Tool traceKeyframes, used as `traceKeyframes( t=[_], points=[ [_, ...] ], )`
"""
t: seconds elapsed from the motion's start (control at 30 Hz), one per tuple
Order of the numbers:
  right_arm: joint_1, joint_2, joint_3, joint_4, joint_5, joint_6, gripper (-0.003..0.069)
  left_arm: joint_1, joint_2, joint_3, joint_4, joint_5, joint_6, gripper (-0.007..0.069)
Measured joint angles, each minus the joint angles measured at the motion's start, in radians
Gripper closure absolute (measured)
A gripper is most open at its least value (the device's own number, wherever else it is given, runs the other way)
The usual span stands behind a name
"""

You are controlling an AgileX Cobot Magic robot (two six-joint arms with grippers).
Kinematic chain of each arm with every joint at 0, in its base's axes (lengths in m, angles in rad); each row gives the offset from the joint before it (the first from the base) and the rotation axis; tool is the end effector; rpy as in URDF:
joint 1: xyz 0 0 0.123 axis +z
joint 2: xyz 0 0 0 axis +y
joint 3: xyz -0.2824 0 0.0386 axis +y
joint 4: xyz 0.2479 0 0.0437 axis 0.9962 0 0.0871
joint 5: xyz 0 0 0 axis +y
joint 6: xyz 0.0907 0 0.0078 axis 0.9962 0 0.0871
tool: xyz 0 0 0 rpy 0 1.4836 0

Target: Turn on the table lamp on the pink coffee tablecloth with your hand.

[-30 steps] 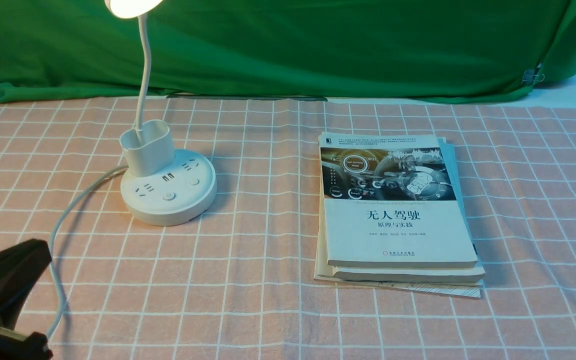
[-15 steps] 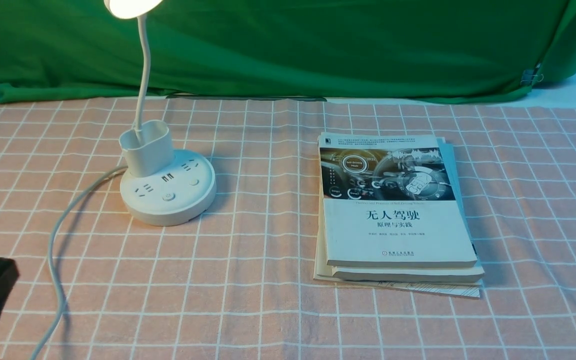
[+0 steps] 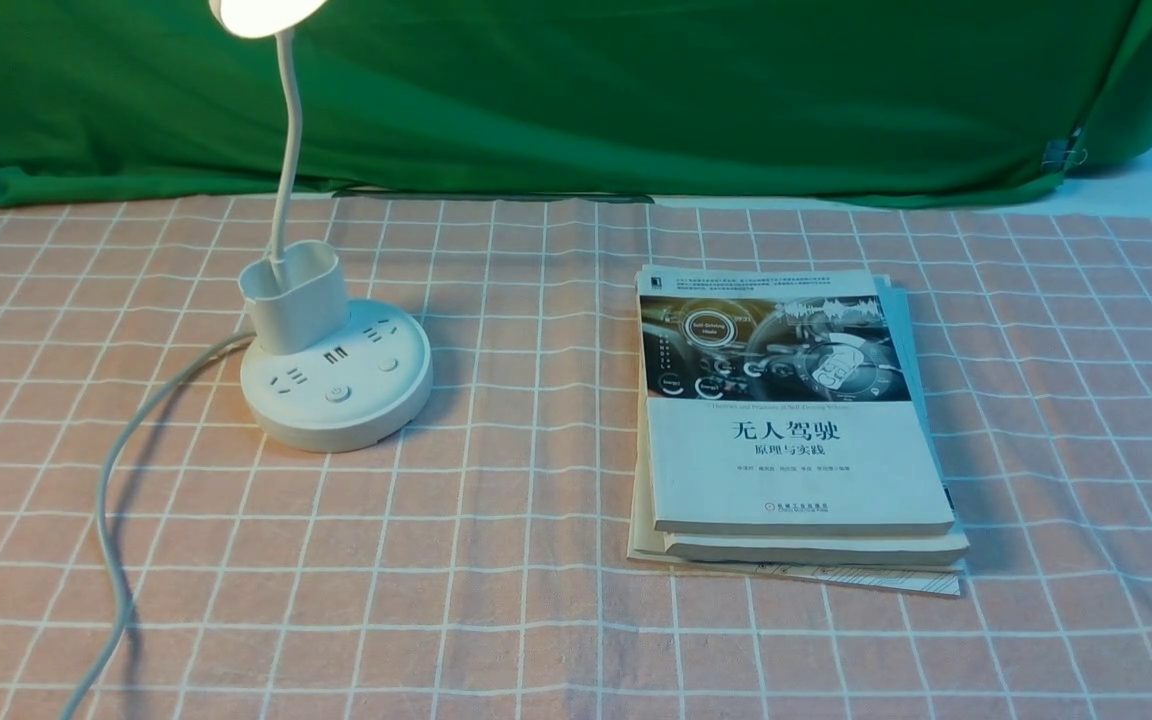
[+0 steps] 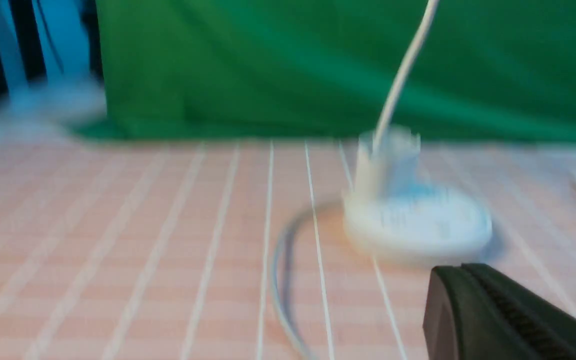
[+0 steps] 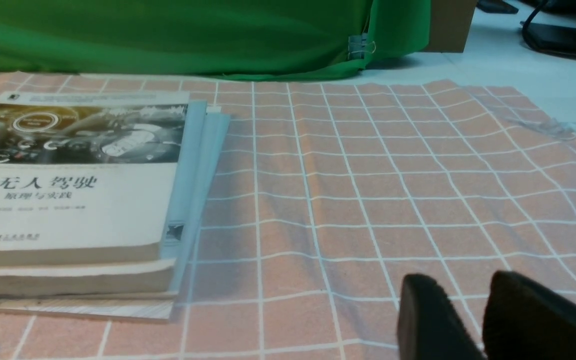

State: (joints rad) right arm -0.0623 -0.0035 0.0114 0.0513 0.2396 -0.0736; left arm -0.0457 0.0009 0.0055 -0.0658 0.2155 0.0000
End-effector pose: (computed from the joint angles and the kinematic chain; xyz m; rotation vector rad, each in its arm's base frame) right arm 0.0555 -0.0023 0.1877 0.0244 1.7309 -0.0529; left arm 0.0559 -0.0038 0.1917 -0.0054 1.7059 -0.0939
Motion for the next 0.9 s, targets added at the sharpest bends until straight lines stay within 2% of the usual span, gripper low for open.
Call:
traceKeyframes(
  t=[0.9],
  points=[
    [0.0, 0.0, 0.0, 0.0, 0.0, 0.001, 0.0421, 0.0, -0.003, 0.0, -0.017, 0.034, 0.036, 0.0603]
  ],
)
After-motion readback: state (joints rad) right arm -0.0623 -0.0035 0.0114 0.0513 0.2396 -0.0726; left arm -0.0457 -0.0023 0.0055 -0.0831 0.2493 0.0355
